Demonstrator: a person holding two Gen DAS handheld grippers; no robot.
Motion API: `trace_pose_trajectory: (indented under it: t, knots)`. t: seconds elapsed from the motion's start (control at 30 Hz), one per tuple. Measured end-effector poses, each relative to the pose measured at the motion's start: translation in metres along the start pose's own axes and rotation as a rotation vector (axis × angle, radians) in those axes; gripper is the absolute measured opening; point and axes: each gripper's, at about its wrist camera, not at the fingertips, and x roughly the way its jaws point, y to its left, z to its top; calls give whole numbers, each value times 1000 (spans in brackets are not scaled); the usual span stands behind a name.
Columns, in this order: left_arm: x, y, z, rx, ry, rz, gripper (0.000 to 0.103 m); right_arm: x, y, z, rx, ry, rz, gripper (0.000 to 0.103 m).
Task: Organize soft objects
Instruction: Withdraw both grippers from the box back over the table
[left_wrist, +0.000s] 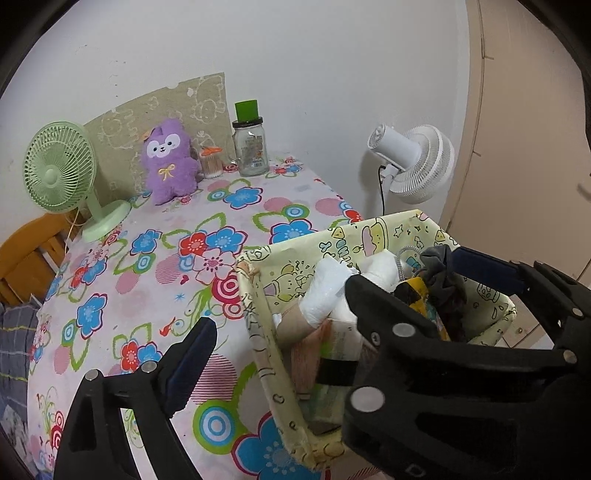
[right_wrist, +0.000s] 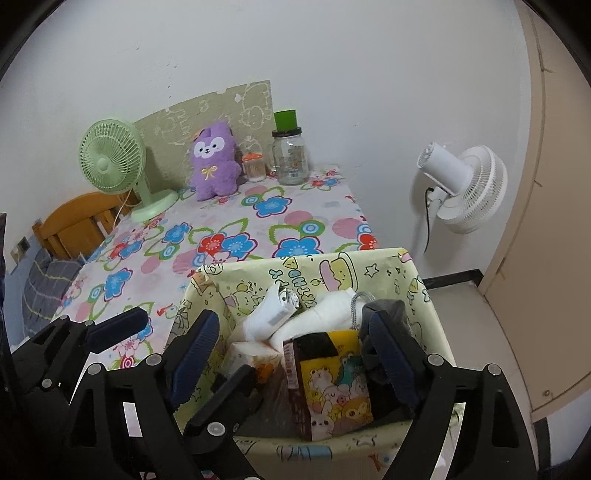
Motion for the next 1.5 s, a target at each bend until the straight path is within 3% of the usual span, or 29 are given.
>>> trace_pose_trajectory:
  t: [0.7, 1.5]
  knots:
    - [-49, 64, -22, -40, -133, 64, 99, -36, 52, -11, 8, -126, -31, 86]
    - [-128, 155, -65, -223, -286, 229, 103, -84, 112, -19, -56, -259, 15, 97]
